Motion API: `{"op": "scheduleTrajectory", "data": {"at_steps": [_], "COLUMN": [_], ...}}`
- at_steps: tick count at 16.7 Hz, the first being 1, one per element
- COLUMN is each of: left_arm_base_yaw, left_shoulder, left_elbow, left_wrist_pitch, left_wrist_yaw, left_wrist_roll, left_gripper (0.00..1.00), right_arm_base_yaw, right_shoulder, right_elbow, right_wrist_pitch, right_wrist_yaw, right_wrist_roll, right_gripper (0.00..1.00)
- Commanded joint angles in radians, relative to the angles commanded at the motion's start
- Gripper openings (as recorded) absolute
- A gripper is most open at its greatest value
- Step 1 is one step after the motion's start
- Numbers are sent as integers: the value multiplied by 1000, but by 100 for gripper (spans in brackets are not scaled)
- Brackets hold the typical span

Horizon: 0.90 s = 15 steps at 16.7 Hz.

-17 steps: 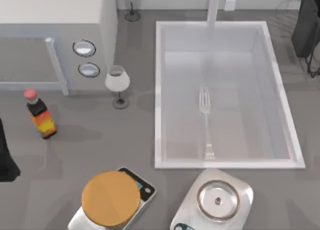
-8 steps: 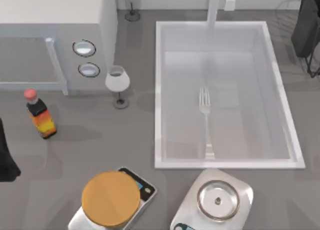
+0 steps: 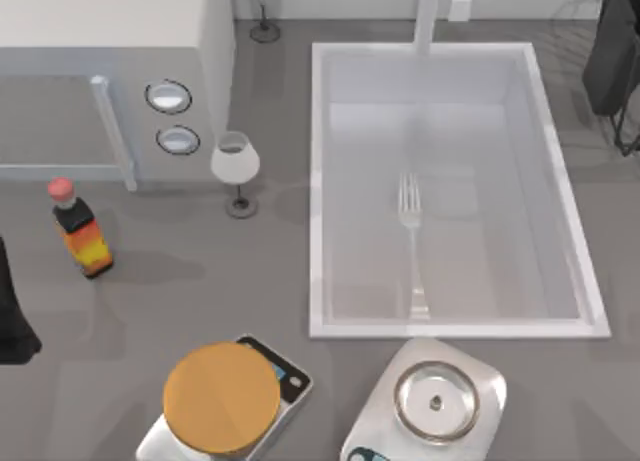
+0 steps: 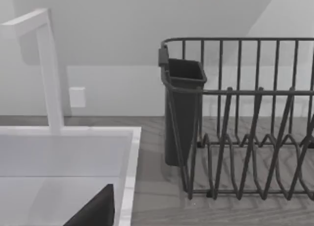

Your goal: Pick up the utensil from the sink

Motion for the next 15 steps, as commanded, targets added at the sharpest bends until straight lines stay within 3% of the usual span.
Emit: {"op": "scheduleTrajectory", "data": {"at_steps": [7,15], "left_arm_base_yaw": [0,0], "left_shoulder": [0,0], "left_elbow": [0,0], "left_wrist_pitch": [0,0], "left_wrist_yaw": [0,0], "left_wrist_roll": [0,0], "left_gripper": [100,100], "right_arm_base_yaw": [33,160], "right_shoulder": [190,884], "right_elbow": [182,804], "right_wrist_pitch": [-110,-504], "right_wrist_yaw": [-1,-3], "right_wrist_roll": [45,209], "right_gripper": [100,100]}}
